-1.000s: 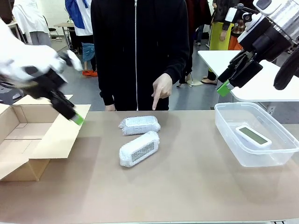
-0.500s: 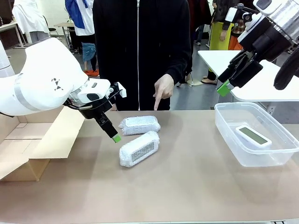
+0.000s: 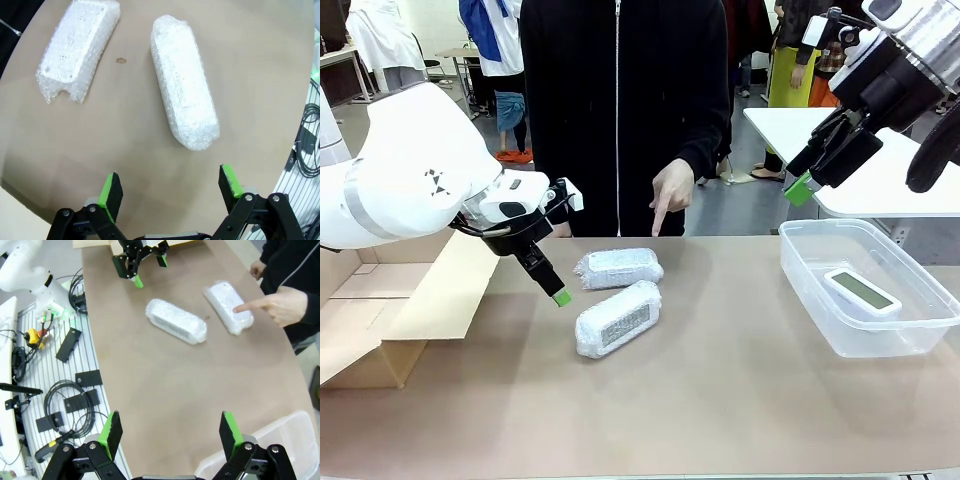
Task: Separate and place wrapped and unwrapped clocks.
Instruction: Pick up the Digital clock indicated by the person.
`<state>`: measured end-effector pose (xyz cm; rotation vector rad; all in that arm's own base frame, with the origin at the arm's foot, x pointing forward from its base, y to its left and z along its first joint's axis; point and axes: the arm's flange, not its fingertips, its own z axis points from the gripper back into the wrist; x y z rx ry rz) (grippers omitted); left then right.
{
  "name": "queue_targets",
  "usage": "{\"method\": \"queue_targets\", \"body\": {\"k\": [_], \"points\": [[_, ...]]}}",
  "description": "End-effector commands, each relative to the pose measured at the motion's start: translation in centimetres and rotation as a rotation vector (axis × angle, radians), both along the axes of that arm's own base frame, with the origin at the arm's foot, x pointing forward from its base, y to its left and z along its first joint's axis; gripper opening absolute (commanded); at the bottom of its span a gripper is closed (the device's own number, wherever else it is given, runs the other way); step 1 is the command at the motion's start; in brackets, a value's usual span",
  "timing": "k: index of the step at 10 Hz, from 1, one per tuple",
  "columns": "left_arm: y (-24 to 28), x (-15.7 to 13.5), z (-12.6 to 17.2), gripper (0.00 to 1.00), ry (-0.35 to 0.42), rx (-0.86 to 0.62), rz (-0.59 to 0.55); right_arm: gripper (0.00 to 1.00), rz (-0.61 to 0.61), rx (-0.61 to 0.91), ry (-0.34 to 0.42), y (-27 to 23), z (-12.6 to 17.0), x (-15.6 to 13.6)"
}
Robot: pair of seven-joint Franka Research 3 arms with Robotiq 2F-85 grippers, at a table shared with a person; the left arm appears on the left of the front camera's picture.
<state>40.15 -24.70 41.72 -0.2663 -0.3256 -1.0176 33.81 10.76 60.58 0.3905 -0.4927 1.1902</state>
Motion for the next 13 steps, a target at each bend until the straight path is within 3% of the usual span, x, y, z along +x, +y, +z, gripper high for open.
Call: {"method": "queue_targets", "body": {"k": [1, 3, 6, 10, 13], "points": [[0.2, -0.6, 0.1, 1.00, 0.006, -0.005, 0.001, 1.00, 0.015, 0.021, 0.002, 0.0, 0.0, 0.1], [-2.1, 0.3, 0.2, 1.00, 0.014, 0.041, 0.060, 1.00, 0.015, 0.021, 0.002, 0.0, 0.0, 0.1], [-7.2, 1.6, 0.1, 1.00, 0.063, 0.047, 0.013, 1.00, 0.015, 0.021, 0.002, 0.0, 0.0, 0.1], [-11.3, 2.2, -1.9, 1.00, 0.013, 0.114, 0.024, 1.00, 0.015, 0.021, 0.002, 0.0, 0.0, 0.1], [-12.9, 2.6, -3.7, 1.00, 0.021, 0.153, 0.000, 1.00, 0.015, 0.021, 0.002, 0.0, 0.0, 0.1]]}}
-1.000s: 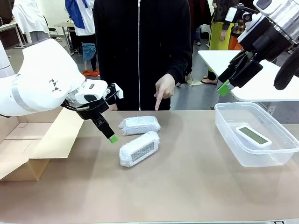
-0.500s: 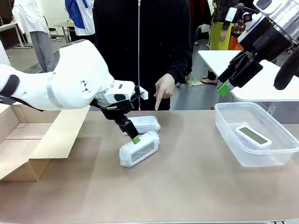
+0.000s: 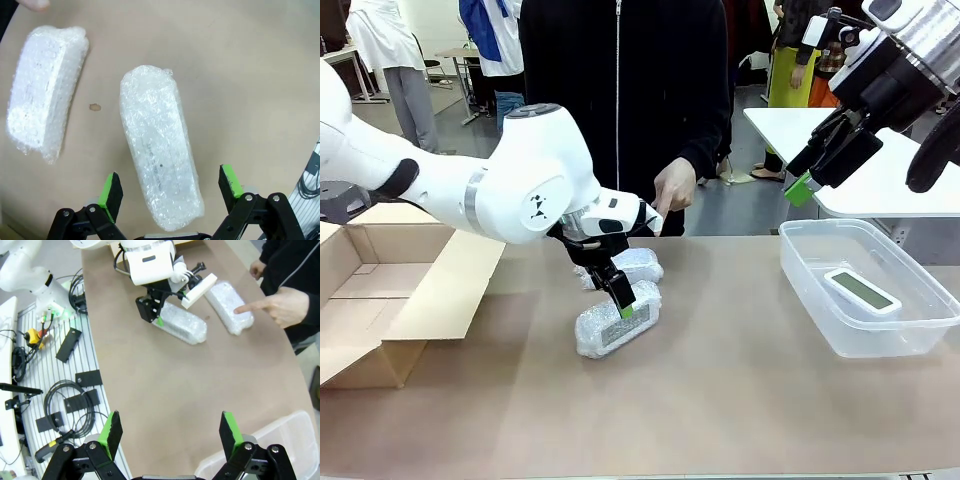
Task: Separate and place wrapped and unwrapped clocks.
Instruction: Pick up the Digital clock indicated by the person.
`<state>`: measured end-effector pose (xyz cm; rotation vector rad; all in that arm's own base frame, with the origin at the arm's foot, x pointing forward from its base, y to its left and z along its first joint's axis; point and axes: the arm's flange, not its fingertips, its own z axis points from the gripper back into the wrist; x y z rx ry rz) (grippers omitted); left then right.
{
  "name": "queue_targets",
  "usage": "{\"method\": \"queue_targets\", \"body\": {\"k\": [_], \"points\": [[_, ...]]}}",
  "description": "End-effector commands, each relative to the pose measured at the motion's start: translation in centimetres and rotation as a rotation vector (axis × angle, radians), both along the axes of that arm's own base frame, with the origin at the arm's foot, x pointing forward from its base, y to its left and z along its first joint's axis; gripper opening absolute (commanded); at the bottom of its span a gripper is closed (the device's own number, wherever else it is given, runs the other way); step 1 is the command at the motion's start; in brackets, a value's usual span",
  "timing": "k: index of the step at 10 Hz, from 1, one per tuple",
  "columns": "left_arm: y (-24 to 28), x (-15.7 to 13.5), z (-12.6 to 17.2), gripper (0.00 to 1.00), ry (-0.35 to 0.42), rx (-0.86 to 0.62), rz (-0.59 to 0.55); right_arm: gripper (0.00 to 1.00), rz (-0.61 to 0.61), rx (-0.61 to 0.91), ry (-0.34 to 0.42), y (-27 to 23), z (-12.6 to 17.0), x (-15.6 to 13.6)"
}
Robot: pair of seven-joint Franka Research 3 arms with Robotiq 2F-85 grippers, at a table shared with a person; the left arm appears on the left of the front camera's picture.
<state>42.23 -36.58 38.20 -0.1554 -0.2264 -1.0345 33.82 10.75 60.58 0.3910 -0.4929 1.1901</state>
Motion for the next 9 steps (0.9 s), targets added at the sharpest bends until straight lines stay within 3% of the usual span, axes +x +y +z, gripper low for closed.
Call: {"method": "queue_targets", "body": {"k": [1, 9], "points": [[-1.3, 0.5, -0.6, 1.00, -0.011, 0.024, 0.009, 1.00, 0.015, 0.021, 0.002, 0.0, 0.0, 0.1], [-2.1, 1.3, -4.2, 1.00, 0.026, 0.055, -0.012, 1.00, 0.015, 0.021, 0.002, 0.0, 0.0, 0.1]]}}
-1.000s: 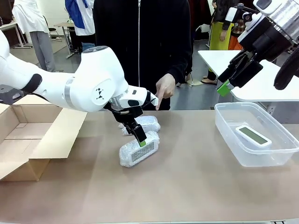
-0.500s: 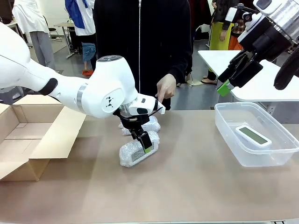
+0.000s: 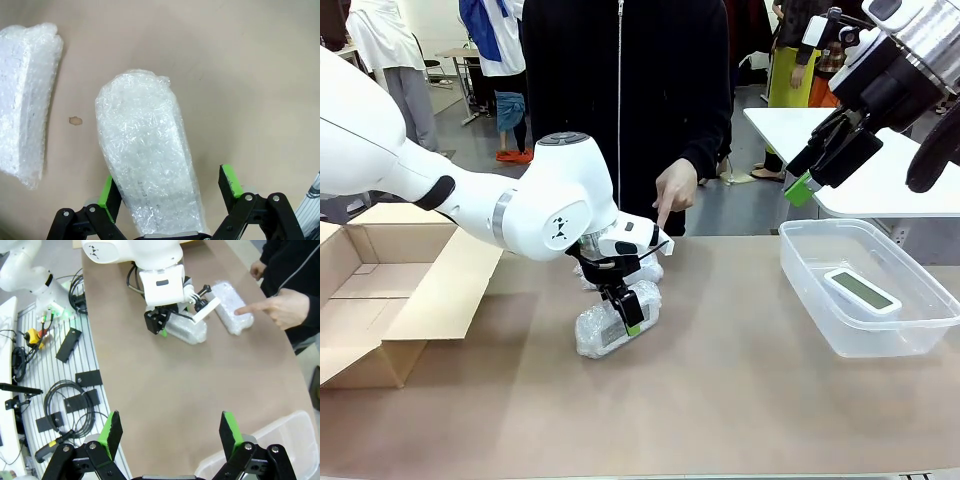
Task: Separate and place wrapped and unwrapped clocks.
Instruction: Pick up the Digital clock indicated by the person.
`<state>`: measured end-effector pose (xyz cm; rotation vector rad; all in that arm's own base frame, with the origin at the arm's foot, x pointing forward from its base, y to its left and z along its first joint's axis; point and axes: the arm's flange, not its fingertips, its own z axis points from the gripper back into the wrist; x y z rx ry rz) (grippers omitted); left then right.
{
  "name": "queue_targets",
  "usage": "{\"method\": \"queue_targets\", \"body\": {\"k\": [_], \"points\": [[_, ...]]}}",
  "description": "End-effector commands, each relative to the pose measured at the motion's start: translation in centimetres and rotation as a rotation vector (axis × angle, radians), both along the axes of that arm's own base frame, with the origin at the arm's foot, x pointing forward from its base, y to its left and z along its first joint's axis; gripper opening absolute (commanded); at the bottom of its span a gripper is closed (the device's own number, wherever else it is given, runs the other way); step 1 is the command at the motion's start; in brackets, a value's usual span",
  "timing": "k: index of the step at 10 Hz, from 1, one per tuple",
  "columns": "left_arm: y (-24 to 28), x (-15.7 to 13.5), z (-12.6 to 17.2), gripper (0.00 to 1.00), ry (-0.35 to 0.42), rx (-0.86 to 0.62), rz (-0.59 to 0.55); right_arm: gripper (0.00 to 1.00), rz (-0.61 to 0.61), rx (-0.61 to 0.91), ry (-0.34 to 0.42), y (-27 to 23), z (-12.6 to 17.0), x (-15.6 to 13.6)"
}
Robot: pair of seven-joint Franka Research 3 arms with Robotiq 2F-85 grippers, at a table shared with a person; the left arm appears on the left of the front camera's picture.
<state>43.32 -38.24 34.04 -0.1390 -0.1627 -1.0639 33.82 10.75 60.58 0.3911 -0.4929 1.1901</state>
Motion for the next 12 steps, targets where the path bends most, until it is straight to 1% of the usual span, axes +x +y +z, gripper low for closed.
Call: {"method": "queue_targets", "body": {"k": [1, 2, 3, 4, 5, 6, 7, 8, 9, 10, 11, 12], "points": [[-0.3, 0.2, 0.1, 0.80, -0.010, 0.028, 0.015, 1.00, 0.015, 0.021, 0.002, 0.0, 0.0, 0.1], [-0.3, 0.3, 0.2, 0.80, -0.010, 0.033, 0.020, 1.00, 0.015, 0.021, 0.002, 0.0, 0.0, 0.1], [-0.2, 0.3, 0.2, 0.60, -0.010, 0.036, 0.023, 1.00, 0.015, 0.021, 0.002, 0.0, 0.0, 0.1], [-0.1, 0.3, 0.2, 0.76, -0.007, 0.042, 0.024, 1.00, 0.015, 0.021, 0.002, 0.0, 0.0, 0.1], [-0.2, 0.4, 0.2, 0.40, -0.010, 0.043, 0.031, 1.00, 0.015, 0.021, 0.002, 0.0, 0.0, 0.1], [-0.3, 0.3, 0.2, 0.56, -0.009, 0.044, 0.025, 1.00, 0.015, 0.021, 0.002, 0.0, 0.0, 0.1], [-0.3, 0.3, 0.2, 0.20, -0.008, 0.049, 0.022, 1.00, 0.015, 0.021, 0.002, 0.0, 0.0, 0.1], [-0.2, 0.4, 0.3, 0.36, -0.001, 0.053, 0.023, 1.00, 0.015, 0.021, 0.002, 0.0, 0.0, 0.1], [-0.2, 0.3, 0.7, 0.00, 0.002, 0.056, 0.039, 1.00, 0.015, 0.021, 0.002, 0.0, 0.0, 0.1], [0.3, 0.2, 2.1, 0.16, -0.011, 0.046, 0.062, 1.00, 0.015, 0.021, 0.002, 0.0, 0.0, 0.1], [1.0, -0.1, 4.6, 0.16, -0.036, 0.031, 0.044, 1.00, 0.015, 0.021, 0.002, 0.0, 0.0, 0.1], [1.7, -0.7, 7.7, 0.16, -0.081, 0.039, 0.061, 1.00, 0.015, 0.021, 0.002, 0.0, 0.0, 0.1]]}}
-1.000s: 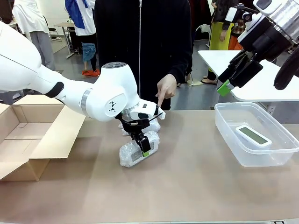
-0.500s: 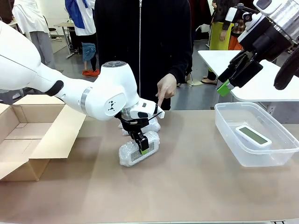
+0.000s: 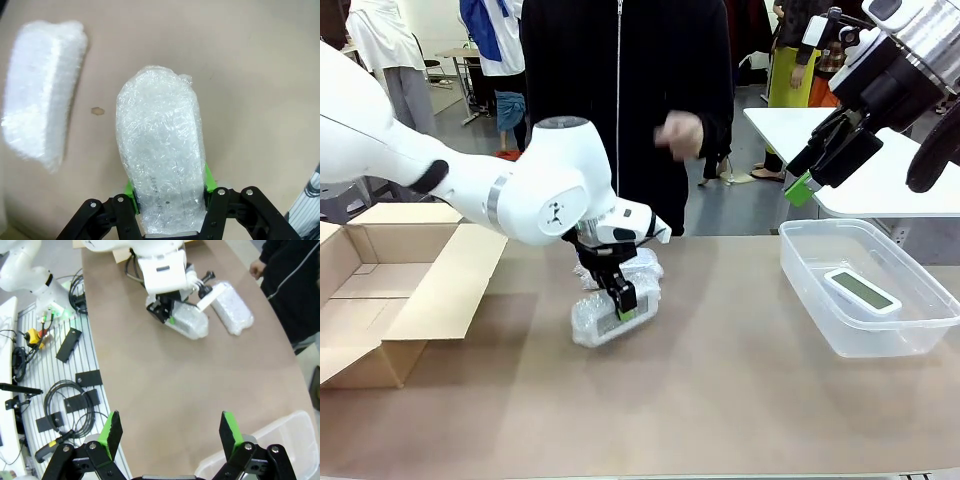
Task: Separate and place wrapped and unwrapped clocks.
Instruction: Pick up the Digital clock indicated by the person.
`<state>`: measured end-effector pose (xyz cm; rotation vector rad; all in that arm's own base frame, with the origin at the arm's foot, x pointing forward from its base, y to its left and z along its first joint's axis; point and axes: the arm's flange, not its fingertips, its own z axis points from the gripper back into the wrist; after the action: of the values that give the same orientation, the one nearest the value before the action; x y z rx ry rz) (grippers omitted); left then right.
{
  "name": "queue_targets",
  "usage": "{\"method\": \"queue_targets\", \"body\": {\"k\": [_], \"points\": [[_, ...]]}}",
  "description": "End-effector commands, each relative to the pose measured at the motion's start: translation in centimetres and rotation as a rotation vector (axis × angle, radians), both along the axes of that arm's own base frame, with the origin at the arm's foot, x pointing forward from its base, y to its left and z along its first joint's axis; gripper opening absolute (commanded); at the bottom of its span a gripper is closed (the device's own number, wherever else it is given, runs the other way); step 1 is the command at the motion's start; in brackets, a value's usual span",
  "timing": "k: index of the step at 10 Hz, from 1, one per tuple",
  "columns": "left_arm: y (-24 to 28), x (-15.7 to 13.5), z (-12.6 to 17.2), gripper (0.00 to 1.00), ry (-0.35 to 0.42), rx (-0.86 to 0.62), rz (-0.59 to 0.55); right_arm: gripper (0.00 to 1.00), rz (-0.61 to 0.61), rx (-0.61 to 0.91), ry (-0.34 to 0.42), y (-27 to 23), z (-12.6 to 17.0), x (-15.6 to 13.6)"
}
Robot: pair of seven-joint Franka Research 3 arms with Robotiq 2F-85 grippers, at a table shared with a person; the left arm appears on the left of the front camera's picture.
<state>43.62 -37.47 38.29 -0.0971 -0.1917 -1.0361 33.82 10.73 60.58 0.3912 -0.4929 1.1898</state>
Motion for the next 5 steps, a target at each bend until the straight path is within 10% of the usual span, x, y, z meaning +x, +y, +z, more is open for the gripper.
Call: {"method": "queue_targets", "body": {"k": [1, 5], "points": [[1.5, -2.0, 7.2, 0.16, -0.075, 0.007, 0.029, 1.00, 0.015, 0.020, 0.002, 0.0, 0.0, 0.1], [3.7, -6.0, 18.9, 0.16, -0.149, 0.017, 0.056, 1.00, 0.015, 0.020, 0.002, 0.0, 0.0, 0.1]]}}
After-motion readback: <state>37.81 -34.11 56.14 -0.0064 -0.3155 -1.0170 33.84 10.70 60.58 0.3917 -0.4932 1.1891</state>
